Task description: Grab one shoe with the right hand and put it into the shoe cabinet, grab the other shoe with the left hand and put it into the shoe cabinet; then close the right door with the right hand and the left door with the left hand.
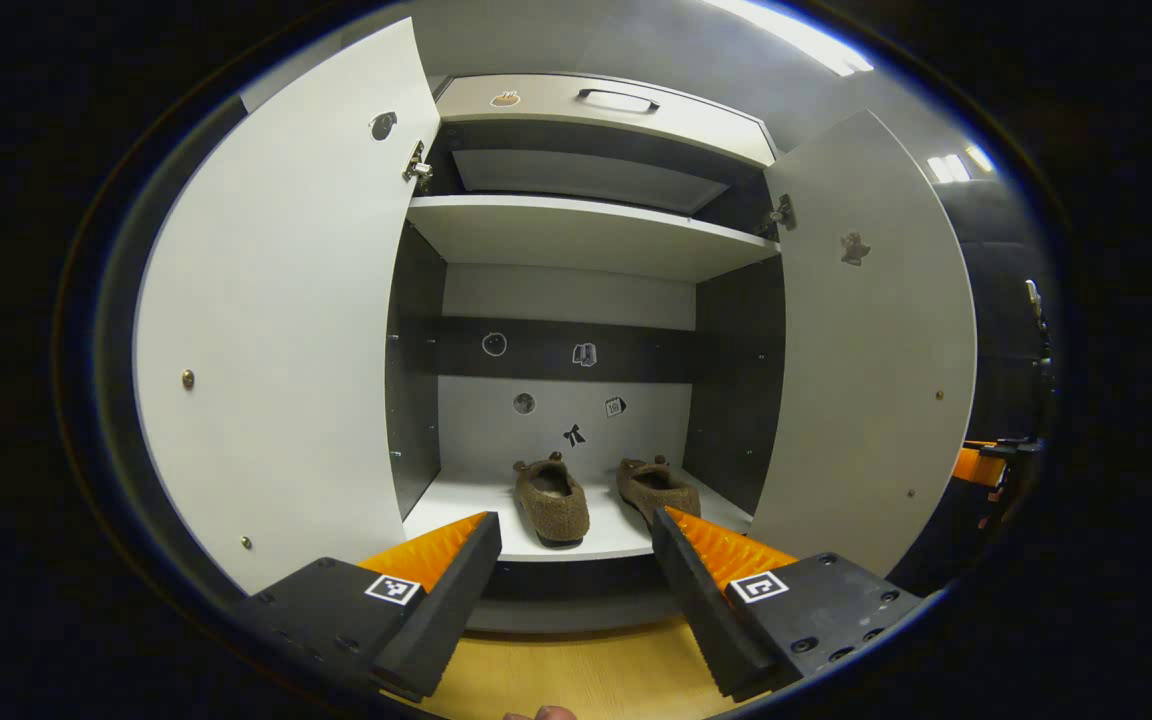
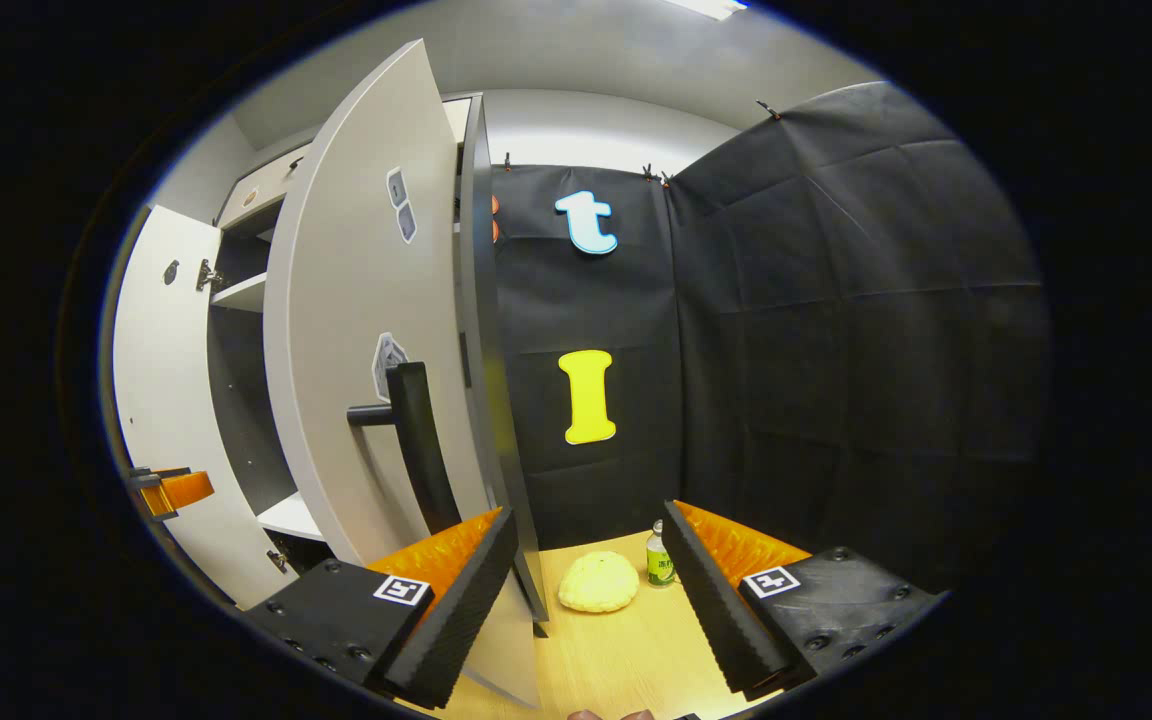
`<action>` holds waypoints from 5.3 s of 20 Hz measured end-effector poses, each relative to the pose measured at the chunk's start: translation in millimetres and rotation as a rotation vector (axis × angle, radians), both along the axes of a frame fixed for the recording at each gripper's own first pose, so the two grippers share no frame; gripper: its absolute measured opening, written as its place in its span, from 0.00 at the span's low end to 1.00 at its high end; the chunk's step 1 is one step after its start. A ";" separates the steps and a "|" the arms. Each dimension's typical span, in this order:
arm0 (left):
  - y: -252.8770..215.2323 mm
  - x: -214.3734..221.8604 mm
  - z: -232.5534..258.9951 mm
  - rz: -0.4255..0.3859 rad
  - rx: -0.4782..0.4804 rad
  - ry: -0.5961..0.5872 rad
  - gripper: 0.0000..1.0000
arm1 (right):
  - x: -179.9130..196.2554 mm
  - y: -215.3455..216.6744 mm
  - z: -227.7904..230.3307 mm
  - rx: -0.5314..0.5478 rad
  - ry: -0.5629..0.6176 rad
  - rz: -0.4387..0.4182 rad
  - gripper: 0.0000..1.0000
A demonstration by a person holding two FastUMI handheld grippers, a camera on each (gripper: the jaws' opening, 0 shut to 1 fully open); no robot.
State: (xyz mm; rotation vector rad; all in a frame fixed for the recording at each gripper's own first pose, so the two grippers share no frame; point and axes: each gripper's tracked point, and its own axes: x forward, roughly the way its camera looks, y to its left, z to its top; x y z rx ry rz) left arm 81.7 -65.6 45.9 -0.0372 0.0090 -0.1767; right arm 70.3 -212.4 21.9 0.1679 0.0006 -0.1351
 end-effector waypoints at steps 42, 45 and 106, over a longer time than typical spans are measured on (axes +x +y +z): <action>290.0 -54.9 -9.1 0.369 0.062 0.021 0.97 | 0.7 236.0 6.8 0.018 -0.020 0.241 0.98; 286.9 -44.2 -12.4 0.355 0.064 0.018 0.96 | 0.6 230.0 5.7 0.016 -0.016 0.231 0.98; 59.2 -22.6 -4.6 0.145 0.006 -0.004 0.94 | -15.5 217.3 10.2 -0.057 0.000 0.255 0.98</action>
